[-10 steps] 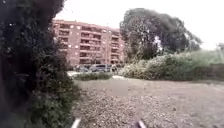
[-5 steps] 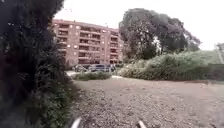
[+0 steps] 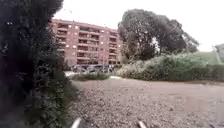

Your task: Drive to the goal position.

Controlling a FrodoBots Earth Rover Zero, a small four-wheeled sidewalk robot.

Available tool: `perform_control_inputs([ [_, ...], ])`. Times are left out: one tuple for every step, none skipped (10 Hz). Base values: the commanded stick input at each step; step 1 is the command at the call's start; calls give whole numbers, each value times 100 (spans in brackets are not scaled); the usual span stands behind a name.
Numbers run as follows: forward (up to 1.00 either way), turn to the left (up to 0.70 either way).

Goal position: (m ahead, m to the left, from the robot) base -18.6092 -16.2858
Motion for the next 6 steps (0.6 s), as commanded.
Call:
perform_control_inputs([
  [0, -70],
  [0, -70],
  [0, -70],
  [0, -70],
  [0, -70],
  [0, -70],
])
